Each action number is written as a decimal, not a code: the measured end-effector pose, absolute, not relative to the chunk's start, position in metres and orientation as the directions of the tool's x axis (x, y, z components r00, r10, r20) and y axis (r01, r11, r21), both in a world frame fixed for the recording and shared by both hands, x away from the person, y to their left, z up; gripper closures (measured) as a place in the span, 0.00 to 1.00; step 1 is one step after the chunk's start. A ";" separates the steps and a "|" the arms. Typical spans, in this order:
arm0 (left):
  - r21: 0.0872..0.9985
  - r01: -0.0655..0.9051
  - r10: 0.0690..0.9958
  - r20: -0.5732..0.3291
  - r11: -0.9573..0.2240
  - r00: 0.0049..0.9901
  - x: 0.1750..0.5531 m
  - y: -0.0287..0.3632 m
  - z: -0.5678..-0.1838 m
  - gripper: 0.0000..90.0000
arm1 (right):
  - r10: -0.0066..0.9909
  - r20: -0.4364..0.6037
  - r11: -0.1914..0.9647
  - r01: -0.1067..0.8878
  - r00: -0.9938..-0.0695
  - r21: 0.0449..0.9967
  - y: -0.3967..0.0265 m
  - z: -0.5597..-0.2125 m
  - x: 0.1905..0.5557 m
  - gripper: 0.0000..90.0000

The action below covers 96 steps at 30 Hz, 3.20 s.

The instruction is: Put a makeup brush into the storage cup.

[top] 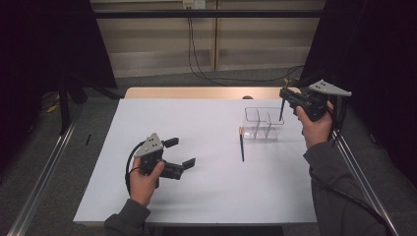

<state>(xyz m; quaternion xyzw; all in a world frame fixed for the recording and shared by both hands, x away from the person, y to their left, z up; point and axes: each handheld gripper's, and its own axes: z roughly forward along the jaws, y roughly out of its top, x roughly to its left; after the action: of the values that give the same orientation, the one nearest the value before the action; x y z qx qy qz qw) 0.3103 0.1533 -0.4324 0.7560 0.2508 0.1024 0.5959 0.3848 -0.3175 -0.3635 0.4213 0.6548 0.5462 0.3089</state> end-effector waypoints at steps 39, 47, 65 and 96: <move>0.953 0.254 0.499 -0.140 -0.168 0.855 0.310 0.153 -0.433 0.02 | 0.889 0.062 0.056 0.242 -0.454 0.969 -0.314 -0.381 0.391 0.93; 0.954 0.251 0.495 -0.142 -0.162 0.857 0.311 0.154 -0.433 0.02 | 0.887 0.065 0.055 0.245 -0.457 0.968 -0.313 -0.383 0.391 0.93; 0.954 0.252 0.501 -0.140 -0.163 0.854 0.310 0.154 -0.433 0.02 | 0.887 0.067 0.060 0.257 -0.457 0.965 -0.311 -0.389 0.391 0.92; 0.954 0.255 0.488 -0.148 -0.159 0.860 0.310 0.153 -0.434 0.02 | 0.886 0.097 0.047 0.295 -0.453 0.954 -0.311 -0.413 0.386 0.92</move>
<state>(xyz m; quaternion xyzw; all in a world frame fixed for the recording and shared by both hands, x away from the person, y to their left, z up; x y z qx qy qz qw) 0.3104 0.1531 -0.4338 0.7549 0.2459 0.0973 0.6001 0.3856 -0.3112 -0.4132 0.4425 0.6676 0.5299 0.2788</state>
